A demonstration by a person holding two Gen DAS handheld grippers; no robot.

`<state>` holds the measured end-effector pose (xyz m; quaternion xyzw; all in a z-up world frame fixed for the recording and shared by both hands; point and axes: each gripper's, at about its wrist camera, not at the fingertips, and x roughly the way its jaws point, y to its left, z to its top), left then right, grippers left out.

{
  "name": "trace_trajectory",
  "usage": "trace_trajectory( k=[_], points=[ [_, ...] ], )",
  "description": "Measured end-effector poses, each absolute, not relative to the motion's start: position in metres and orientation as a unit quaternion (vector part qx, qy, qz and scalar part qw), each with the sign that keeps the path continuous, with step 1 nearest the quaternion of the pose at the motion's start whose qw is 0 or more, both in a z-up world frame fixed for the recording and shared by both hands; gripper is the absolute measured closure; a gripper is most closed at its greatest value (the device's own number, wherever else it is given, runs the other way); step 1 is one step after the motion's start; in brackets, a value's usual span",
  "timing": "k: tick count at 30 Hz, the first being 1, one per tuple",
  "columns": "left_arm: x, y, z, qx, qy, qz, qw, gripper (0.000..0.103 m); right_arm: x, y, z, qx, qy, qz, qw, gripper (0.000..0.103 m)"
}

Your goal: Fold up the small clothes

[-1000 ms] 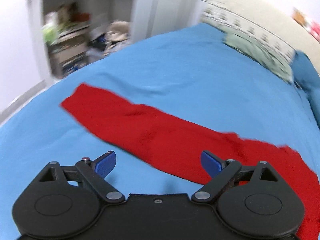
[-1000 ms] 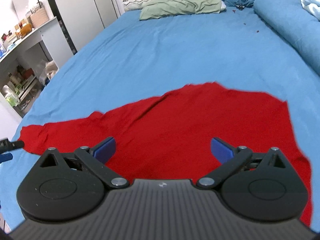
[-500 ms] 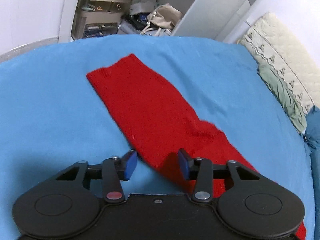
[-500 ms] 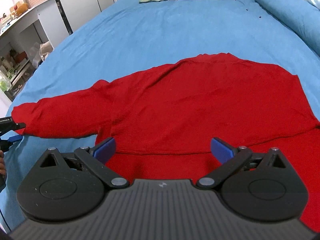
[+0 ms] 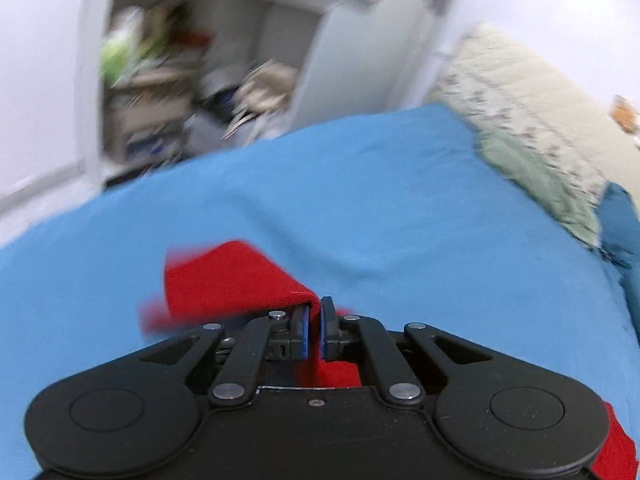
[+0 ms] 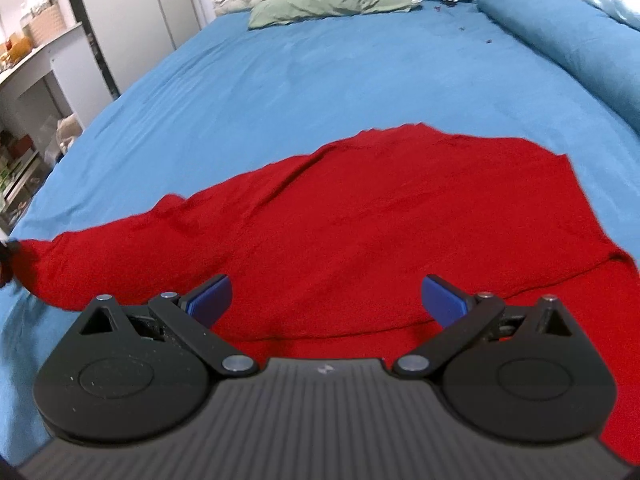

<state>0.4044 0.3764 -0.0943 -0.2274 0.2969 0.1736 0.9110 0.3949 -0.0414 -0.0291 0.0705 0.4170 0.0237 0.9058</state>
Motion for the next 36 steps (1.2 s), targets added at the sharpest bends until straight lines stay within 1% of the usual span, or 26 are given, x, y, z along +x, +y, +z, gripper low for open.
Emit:
trace_trajectory(
  k=[3,7,10,12,15,19,22,25,26,28,29,30,32,33,36],
  points=[
    [0.417,0.330,-0.061,-0.183,0.277,0.125,0.935,0.099,0.396,-0.062,-0.020,0.079,0.411,0.011,0.908,0.000],
    [0.436,0.239,-0.022,-0.101,0.253,0.034,0.962,0.099,0.397,-0.102,-0.006,0.095,0.395,-0.008,0.914,0.000],
    [0.446,0.157,-0.009,-0.056,0.240,-0.048,0.968,0.099,0.395,-0.138,0.002,0.105,0.385,-0.024,0.916,0.000],
    [0.450,0.099,-0.012,-0.035,0.244,-0.101,0.964,0.099,0.393,-0.164,0.004,0.106,0.382,-0.034,0.918,0.000],
    [0.453,0.018,-0.037,-0.006,0.268,-0.160,0.950,0.099,0.388,-0.201,0.003,0.101,0.381,-0.048,0.918,0.000],
    [0.452,-0.063,-0.105,0.010,0.340,-0.199,0.919,0.098,0.382,-0.245,-0.006,0.092,0.394,-0.060,0.913,0.000],
    [0.446,-0.099,-0.150,0.034,0.384,-0.203,0.900,0.099,0.379,-0.267,-0.016,0.085,0.409,-0.059,0.906,0.000],
    [0.438,-0.108,-0.167,0.048,0.393,-0.189,0.899,0.098,0.377,-0.278,-0.025,0.076,0.420,-0.049,0.903,0.000],
    [0.437,-0.108,-0.166,0.048,0.390,-0.190,0.900,0.095,0.378,-0.281,-0.028,0.075,0.422,-0.045,0.902,0.000],
    [0.439,-0.103,-0.160,0.048,0.394,-0.196,0.897,0.072,0.381,-0.280,-0.027,0.079,0.423,-0.035,0.902,0.000],
    [0.438,-0.099,-0.156,0.045,0.395,-0.197,0.896,0.048,0.383,-0.278,-0.026,0.080,0.422,-0.026,0.903,0.000],
    [0.434,-0.091,-0.152,0.044,0.391,-0.194,0.899,0.030,0.385,-0.275,-0.023,0.079,0.421,-0.018,0.904,0.000],
    [0.419,-0.069,-0.140,0.044,0.378,-0.178,0.907,0.020,0.394,-0.263,-0.016,0.068,0.420,0.007,0.905,0.000],
    [0.414,-0.057,-0.135,0.050,0.377,-0.162,0.910,0.018,0.399,-0.255,-0.012,0.059,0.419,0.024,0.906,0.000],
    [0.405,-0.020,-0.126,0.059,0.383,-0.111,0.915,0.018,0.417,-0.223,-0.004,0.014,0.424,0.082,0.902,0.000]
  ],
)
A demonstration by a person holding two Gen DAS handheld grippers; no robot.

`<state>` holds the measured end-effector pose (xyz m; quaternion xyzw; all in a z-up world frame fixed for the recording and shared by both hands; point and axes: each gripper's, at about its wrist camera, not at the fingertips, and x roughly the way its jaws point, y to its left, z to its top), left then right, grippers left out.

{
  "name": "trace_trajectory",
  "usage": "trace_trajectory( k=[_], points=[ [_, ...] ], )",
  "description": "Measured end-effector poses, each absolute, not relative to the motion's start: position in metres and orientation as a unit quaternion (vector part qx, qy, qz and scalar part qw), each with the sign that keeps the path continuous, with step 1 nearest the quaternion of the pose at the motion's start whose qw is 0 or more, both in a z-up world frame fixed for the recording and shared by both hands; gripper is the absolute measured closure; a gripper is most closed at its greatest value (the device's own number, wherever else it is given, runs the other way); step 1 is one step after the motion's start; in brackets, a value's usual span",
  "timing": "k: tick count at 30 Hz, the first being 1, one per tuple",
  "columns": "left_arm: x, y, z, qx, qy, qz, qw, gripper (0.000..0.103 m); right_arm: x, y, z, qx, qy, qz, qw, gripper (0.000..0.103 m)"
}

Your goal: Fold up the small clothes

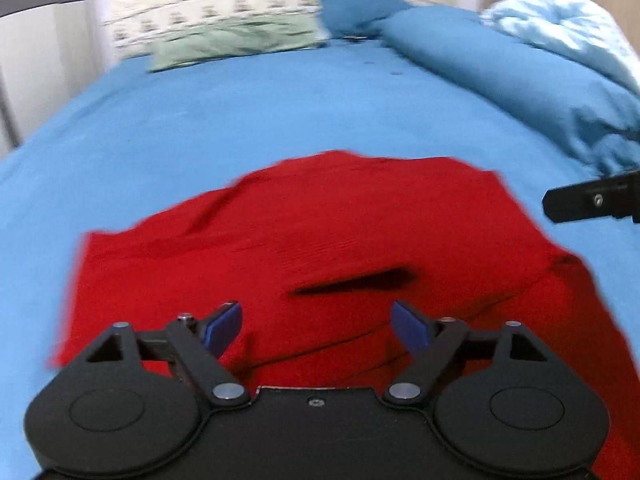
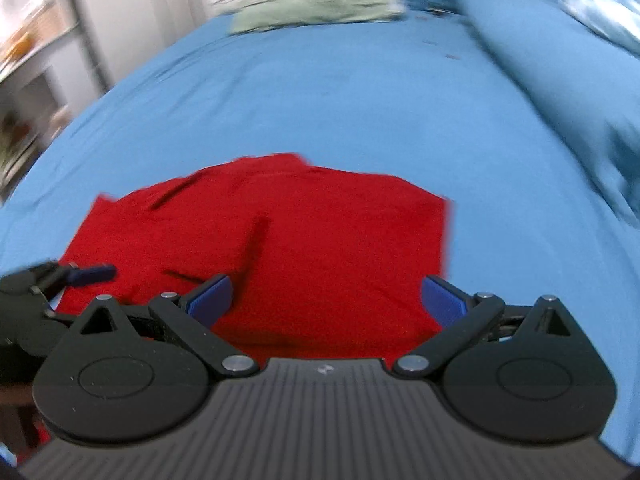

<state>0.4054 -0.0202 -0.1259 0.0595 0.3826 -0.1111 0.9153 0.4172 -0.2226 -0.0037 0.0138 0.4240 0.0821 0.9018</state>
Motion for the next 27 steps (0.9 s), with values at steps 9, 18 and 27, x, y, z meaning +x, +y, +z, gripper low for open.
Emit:
trace_trajectory(
  k=[9,18,27],
  points=[
    [0.409,0.091,-0.139,0.052,0.404,0.019,0.913,0.018,0.459,-0.095,-0.054,-0.196,0.425,0.215,0.857,0.023],
    [0.412,0.112,-0.158,0.041,0.418,0.018,0.907,0.020,0.469,-0.051,-0.087,-0.266,0.428,0.185,0.844,0.065],
    [0.412,0.119,-0.158,0.027,0.420,0.012,0.907,0.022,0.467,-0.130,-0.048,-0.073,0.409,0.050,0.908,0.082]
  ],
)
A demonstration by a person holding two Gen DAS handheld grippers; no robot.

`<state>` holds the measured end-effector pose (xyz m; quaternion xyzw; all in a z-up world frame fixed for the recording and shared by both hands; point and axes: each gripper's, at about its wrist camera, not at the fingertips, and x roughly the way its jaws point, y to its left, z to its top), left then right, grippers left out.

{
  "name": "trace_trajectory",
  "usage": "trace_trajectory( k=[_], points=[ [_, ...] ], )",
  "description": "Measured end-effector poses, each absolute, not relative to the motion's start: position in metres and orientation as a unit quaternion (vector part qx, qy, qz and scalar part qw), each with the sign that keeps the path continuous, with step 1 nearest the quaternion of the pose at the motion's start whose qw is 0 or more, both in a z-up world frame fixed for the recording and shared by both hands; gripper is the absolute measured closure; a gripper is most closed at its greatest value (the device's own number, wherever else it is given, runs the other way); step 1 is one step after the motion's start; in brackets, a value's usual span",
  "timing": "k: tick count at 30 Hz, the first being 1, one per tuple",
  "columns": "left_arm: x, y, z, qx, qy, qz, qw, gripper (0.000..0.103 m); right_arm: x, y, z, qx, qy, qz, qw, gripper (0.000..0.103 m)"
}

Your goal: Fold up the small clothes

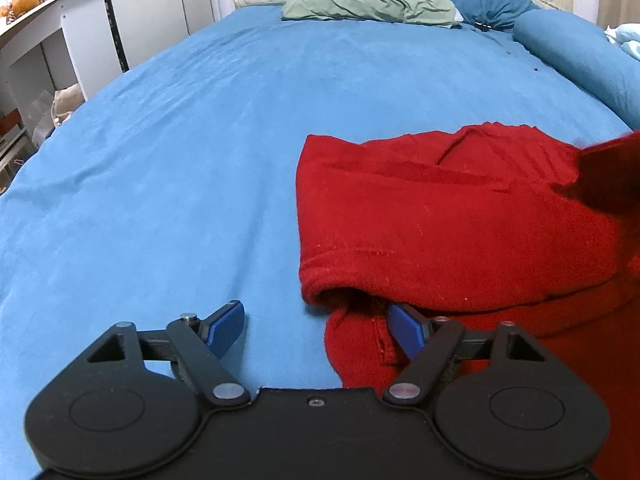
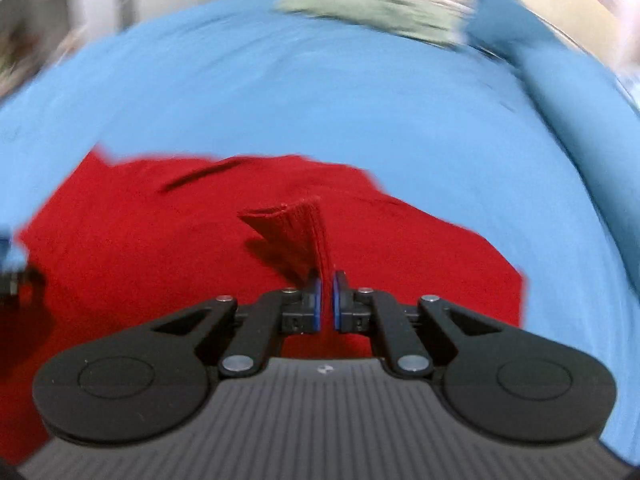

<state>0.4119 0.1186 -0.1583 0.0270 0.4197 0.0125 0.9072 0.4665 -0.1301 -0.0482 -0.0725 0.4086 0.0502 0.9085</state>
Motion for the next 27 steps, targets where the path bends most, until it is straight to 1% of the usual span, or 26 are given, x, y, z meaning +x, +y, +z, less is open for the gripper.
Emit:
trace_trajectory(
  k=[4,6,7,9,10,11,12,13,14,15,16,17,19,23,25,27],
  points=[
    [0.417,0.117,-0.162,0.026,0.422,0.005,0.906,0.022,0.458,-0.183,-0.073,0.046,0.454,0.023,0.890,0.078],
    [0.421,0.116,-0.163,0.027,0.421,0.002,0.907,0.022,0.456,-0.193,-0.086,0.069,0.458,0.028,0.886,0.074],
    [0.423,0.116,-0.163,0.027,0.421,0.002,0.907,0.022,0.455,-0.195,-0.091,0.076,0.459,0.028,0.885,0.069],
    [0.424,0.115,-0.162,0.025,0.420,0.002,0.907,0.022,0.458,-0.200,-0.097,0.093,0.457,0.024,0.884,0.065],
    [0.424,0.115,-0.162,0.025,0.419,0.003,0.907,0.022,0.458,-0.202,-0.098,0.108,0.454,0.023,0.884,0.056],
    [0.424,0.115,-0.162,0.025,0.419,0.004,0.907,0.022,0.459,-0.204,-0.098,0.128,0.449,0.020,0.884,0.044],
    [0.424,0.114,-0.162,0.026,0.419,0.004,0.907,0.022,0.459,-0.207,-0.099,0.146,0.442,0.016,0.885,0.042],
    [0.423,0.114,-0.162,0.027,0.420,0.004,0.907,0.022,0.460,-0.210,-0.099,0.164,0.434,0.004,0.886,0.042],
    [0.423,0.114,-0.162,0.029,0.420,0.005,0.907,0.022,0.458,-0.217,-0.100,0.174,0.434,-0.005,0.884,0.045],
    [0.423,0.114,-0.162,0.032,0.420,0.006,0.907,0.022,0.461,-0.220,-0.102,0.186,0.438,-0.011,0.880,0.052],
    [0.423,0.114,-0.162,0.034,0.419,0.007,0.907,0.022,0.464,-0.223,-0.103,0.192,0.442,-0.013,0.876,0.074],
    [0.422,0.114,-0.162,0.036,0.419,0.008,0.907,0.022,0.467,-0.226,-0.102,0.190,0.448,-0.012,0.873,0.083],
    [0.422,0.113,-0.161,0.038,0.419,0.012,0.907,0.022,0.469,-0.228,-0.094,0.175,0.447,-0.012,0.877,0.083],
    [0.424,0.111,-0.162,0.042,0.418,0.012,0.908,0.024,0.471,-0.241,-0.056,0.120,0.406,-0.027,0.905,0.083],
    [0.427,0.110,-0.163,0.041,0.417,0.008,0.908,0.029,0.469,-0.259,-0.043,0.110,0.394,-0.046,0.911,0.083],
    [0.431,0.108,-0.162,0.034,0.418,0.003,0.908,0.040,0.469,-0.273,-0.043,0.109,0.401,-0.053,0.908,0.083]
  ],
)
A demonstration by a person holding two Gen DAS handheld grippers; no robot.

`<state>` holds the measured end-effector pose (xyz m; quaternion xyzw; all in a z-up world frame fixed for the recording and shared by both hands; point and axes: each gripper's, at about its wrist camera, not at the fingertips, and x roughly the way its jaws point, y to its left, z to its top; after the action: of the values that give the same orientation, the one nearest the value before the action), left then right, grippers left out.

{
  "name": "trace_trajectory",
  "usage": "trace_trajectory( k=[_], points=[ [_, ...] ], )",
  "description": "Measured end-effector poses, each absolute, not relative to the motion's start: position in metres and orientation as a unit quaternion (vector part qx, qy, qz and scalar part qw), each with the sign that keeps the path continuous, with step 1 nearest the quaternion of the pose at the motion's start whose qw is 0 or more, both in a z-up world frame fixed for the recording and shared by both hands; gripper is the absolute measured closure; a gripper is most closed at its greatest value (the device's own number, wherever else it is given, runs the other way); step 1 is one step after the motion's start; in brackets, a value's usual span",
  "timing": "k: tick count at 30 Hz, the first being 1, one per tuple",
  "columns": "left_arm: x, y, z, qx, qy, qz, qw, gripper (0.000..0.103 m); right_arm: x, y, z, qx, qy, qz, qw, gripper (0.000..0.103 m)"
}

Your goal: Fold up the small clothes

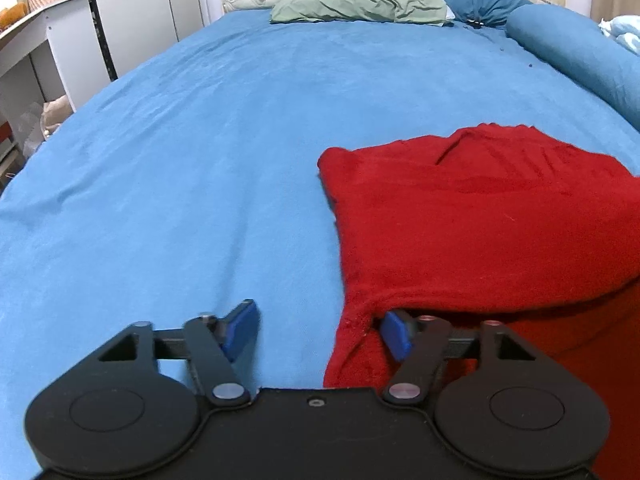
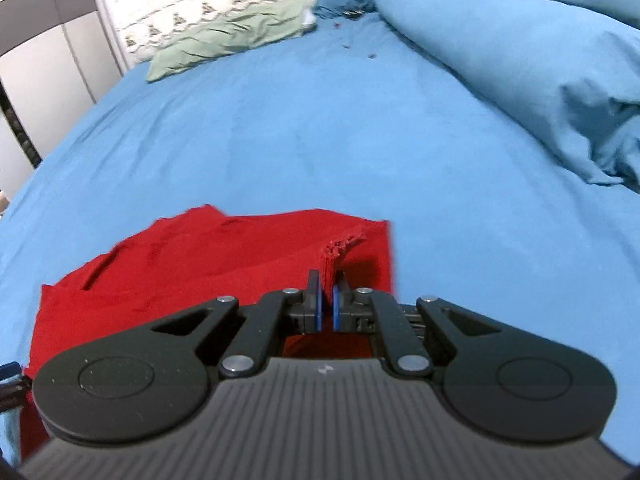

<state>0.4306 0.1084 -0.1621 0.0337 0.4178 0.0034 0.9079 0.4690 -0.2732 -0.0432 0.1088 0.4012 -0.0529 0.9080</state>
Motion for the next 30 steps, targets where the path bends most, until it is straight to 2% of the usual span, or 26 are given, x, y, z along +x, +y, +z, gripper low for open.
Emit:
trace_trajectory(
  k=[3,9,10,11,12,13,14,15,17,24,30],
  points=[
    [0.430,0.104,-0.161,0.036,0.422,0.001,0.906,0.056,0.470,-0.280,-0.062,0.097,0.425,-0.047,0.899,0.083],
    [0.420,0.102,-0.156,0.047,0.436,0.010,0.899,0.059,0.462,-0.280,-0.094,0.094,0.454,-0.037,0.885,0.080],
    [0.417,0.101,-0.152,0.048,0.435,0.009,0.899,0.059,0.458,-0.281,-0.093,0.090,0.454,-0.041,0.885,0.072],
    [0.415,0.100,-0.146,0.049,0.430,0.005,0.902,0.058,0.454,-0.281,-0.090,0.085,0.453,-0.046,0.886,0.051],
    [0.411,0.098,-0.139,0.048,0.423,-0.002,0.905,0.053,0.450,-0.279,-0.085,0.078,0.449,-0.046,0.889,0.039],
    [0.409,0.095,-0.131,0.047,0.413,-0.012,0.910,0.049,0.443,-0.276,-0.078,0.067,0.436,-0.043,0.896,0.019],
    [0.406,0.091,-0.125,0.045,0.403,-0.021,0.914,0.040,0.435,-0.272,-0.071,0.054,0.418,-0.035,0.906,0.011],
    [0.405,0.086,-0.118,0.043,0.394,-0.033,0.917,0.033,0.428,-0.268,-0.065,0.040,0.402,-0.023,0.914,0.011],
    [0.408,0.076,-0.114,0.040,0.390,-0.052,0.918,0.029,0.426,-0.259,-0.059,0.023,0.394,0.009,0.919,0.011],
    [0.427,0.059,-0.161,0.010,0.425,-0.056,0.904,0.029,0.441,-0.252,-0.103,0.041,0.415,0.022,0.909,0.011],
    [0.420,0.059,-0.172,0.006,0.386,-0.043,0.922,0.029,0.423,-0.259,-0.123,0.048,0.371,0.037,0.927,0.010]
  ],
)
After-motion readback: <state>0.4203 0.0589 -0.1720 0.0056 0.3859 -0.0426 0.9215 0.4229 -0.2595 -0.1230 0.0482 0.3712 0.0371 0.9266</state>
